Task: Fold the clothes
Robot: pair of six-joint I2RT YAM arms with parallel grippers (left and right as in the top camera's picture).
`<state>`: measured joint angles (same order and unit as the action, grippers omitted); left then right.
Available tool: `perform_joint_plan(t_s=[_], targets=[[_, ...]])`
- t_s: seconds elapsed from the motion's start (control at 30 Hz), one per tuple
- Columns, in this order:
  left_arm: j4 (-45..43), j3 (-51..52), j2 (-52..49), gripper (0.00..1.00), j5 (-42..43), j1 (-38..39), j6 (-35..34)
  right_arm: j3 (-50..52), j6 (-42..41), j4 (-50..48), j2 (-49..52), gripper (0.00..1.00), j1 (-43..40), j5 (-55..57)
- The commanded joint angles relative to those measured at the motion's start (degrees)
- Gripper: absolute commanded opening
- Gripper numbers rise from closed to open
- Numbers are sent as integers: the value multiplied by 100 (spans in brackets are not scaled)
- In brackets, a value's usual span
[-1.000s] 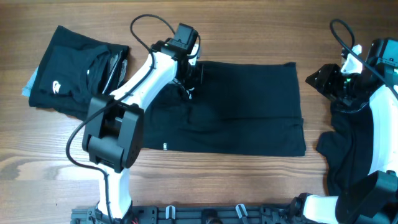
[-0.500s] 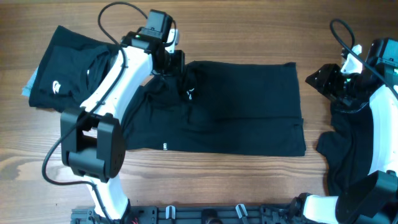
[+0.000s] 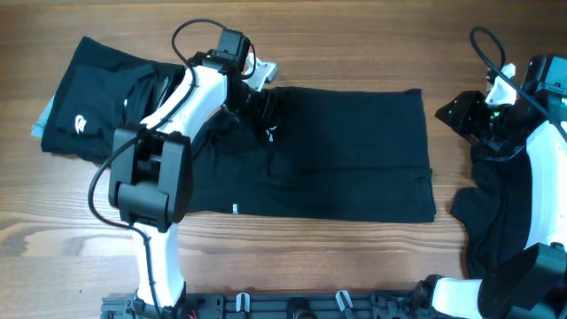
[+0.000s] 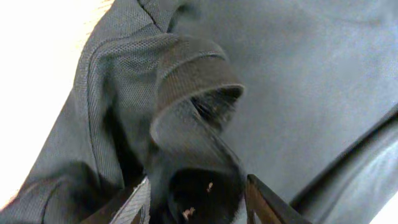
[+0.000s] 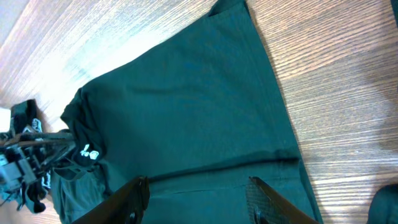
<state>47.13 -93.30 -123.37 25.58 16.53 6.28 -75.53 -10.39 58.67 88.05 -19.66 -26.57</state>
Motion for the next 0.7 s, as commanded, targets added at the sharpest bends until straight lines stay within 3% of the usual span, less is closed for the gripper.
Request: perform_joint_plan(t_s=[0.0,0.17,0.3,0.5,0.67], targets=[[-201,-46,-363,44,63,-31,448,-48,-31,-13,63,55,20,-11],[-675,-46,-382,34,282,-44,553,-48,-28,0,63,55,20,-11],[-800,-46,-382,20,946,-66,551,-48,-31,0,63,55,20,-11],[-776,-48,-382,4,1106,-232,529,-48,-28,-11,63,55,20,-9],[-769,-48,-350,4,1320,-629,-2,-48,-28,-13,63,55,20,-9]])
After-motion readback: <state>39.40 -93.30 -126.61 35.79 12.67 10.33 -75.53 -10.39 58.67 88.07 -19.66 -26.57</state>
